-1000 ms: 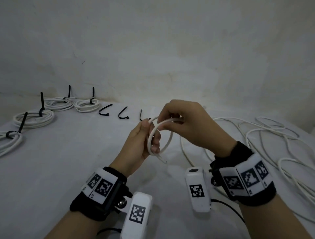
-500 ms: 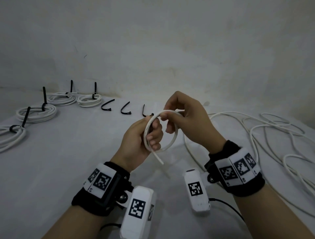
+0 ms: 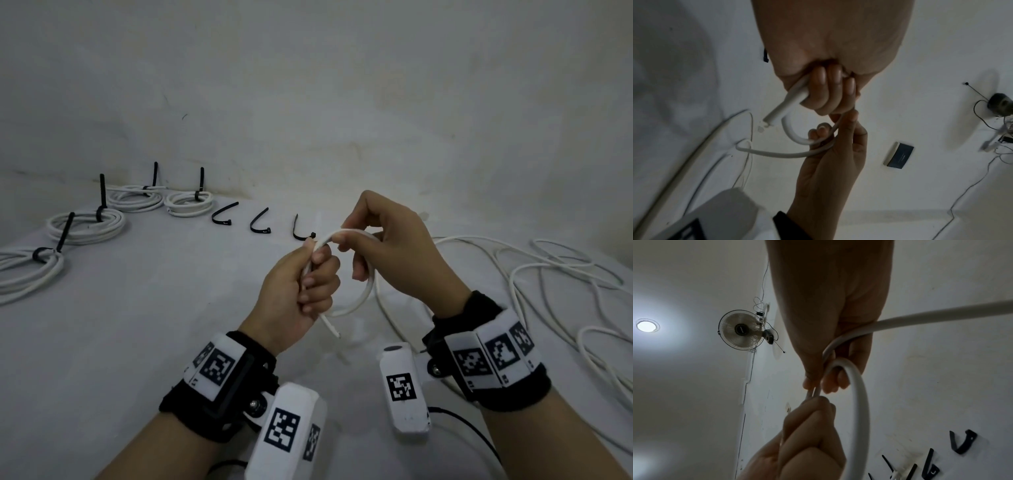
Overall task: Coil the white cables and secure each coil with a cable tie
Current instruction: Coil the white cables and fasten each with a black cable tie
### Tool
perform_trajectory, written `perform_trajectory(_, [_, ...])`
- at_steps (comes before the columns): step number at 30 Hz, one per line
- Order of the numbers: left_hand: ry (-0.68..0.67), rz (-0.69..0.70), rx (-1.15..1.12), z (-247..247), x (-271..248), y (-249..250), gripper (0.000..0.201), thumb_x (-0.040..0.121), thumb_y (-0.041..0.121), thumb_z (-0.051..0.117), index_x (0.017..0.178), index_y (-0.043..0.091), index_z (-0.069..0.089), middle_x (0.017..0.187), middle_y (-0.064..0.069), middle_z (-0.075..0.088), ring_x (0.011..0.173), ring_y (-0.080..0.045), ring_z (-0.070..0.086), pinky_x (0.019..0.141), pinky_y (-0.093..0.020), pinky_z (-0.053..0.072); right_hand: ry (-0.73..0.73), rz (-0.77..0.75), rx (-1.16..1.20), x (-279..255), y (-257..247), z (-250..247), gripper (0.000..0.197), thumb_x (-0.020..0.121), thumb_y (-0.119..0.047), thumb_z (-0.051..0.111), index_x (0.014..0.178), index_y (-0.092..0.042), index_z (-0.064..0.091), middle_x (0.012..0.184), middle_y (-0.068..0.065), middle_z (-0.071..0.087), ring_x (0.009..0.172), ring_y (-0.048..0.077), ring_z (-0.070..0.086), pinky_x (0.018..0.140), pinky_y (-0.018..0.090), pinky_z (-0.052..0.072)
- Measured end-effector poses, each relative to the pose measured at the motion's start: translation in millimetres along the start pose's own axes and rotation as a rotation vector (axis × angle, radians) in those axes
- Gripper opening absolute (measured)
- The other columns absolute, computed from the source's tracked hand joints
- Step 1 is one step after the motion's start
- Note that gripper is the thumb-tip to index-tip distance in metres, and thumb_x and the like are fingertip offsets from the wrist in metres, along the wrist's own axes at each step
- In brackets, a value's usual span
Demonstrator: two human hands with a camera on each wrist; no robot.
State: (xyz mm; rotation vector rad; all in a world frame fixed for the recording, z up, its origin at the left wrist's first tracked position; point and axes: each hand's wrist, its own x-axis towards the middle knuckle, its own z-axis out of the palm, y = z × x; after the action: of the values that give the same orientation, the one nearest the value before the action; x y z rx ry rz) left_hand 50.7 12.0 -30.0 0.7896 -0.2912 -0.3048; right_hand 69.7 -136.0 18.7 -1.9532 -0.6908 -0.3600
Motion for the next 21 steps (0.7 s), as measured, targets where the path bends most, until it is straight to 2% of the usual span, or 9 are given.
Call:
perform_trajectory(3, [-0.021, -0.010, 0.083, 3, 3, 8, 0.027, 0.087, 0.035, 0.037, 0.067, 0.017, 0.035, 0.046, 0.009, 0.027, 0.033, 0.001, 0.021, 0.034, -0.014, 0.013, 0.031, -0.013, 0.002, 1, -3, -2, 0.018, 0.087, -0.012, 0.068, 0.078, -0.008, 0.053, 0.070, 0.005, 0.064, 0.043, 0.021, 0.061, 0.044, 0.021, 0.045])
perform_trajectory(7, [-0.053, 0.025, 0.173, 22, 23, 33, 0.029, 0.092, 0.035, 0.032, 0.068, 0.018, 0.034, 0.045, 0.011, 0.026, 0.032, 0.002, 0.021, 0.034, -0.015, 0.010, 0.200, -0.055, -0.003, 7, 3, -13, 0.020, 0.095, -0.018, 0.057, 0.078, -0.007, 0.054, 0.060, 0.011, 0.062, 0.047, 0.021, 0.061, 0.048, 0.024, 0.049])
perform_trajectory(10, [-0.088, 0.099, 0.109, 43, 41, 58, 0.037, 0.100, 0.033, 0.022, 0.068, 0.019, 0.034, 0.043, 0.011, 0.027, 0.030, 0.002, 0.022, 0.030, -0.013, 0.012, 0.324, -0.083, -0.111, 8, 18, -25, 0.030, 0.101, -0.024, 0.043, 0.076, -0.011, 0.054, 0.052, 0.012, 0.054, 0.047, 0.014, 0.055, 0.052, 0.019, 0.045])
perform_trajectory(13, [-0.111, 0.232, -0.062, 53, 52, 78, 0.039, 0.103, 0.031, 0.020, 0.069, 0.019, 0.034, 0.042, 0.009, 0.028, 0.028, -0.001, 0.024, 0.029, -0.013, 0.013, 0.387, -0.112, -0.143, 10, 31, -36, 0.028, 0.103, -0.024, 0.039, 0.085, -0.013, 0.057, 0.056, 0.010, 0.052, 0.053, 0.013, 0.055, 0.056, 0.018, 0.042])
perform_trajectory(16, [-0.101, 0.358, -0.197, 45, 55, 89, 0.038, 0.103, 0.030, 0.021, 0.070, 0.018, 0.036, 0.044, 0.007, 0.029, 0.029, -0.003, 0.026, 0.030, -0.014, 0.015, 0.406, -0.159, -0.137, 11, 41, -46, 0.013, 0.099, -0.021, 0.040, 0.101, -0.030, 0.049, 0.062, 0.002, 0.054, 0.058, 0.013, 0.056, 0.060, 0.020, 0.043])
perform_trajectory(19, [-0.051, 0.407, -0.232, 30, 57, 94, 0.039, 0.103, 0.031, 0.022, 0.070, 0.018, 0.037, 0.045, 0.008, 0.029, 0.030, -0.004, 0.026, 0.031, -0.013, 0.017, 0.367, -0.177, -0.226, 10, 46, -51, 0.023, 0.096, -0.014, 0.043, 0.103, -0.036, 0.042, 0.069, -0.005, 0.056, 0.054, 0.009, 0.048, 0.053, 0.014, 0.039])
perform_trajectory(21, [-0.035, 0.423, -0.238, 25, 58, 95, 0.039, 0.103, 0.033, 0.022, 0.070, 0.018, 0.038, 0.046, 0.008, 0.030, 0.031, -0.004, 0.026, 0.031, -0.013, 0.019, 0.289, -0.154, -0.346, 9, 45, -50, 0.030, 0.096, -0.008, 0.048, 0.103, -0.038, 0.046, 0.073, -0.004, 0.059, 0.053, 0.014, 0.045, 0.048, 0.011, 0.034])
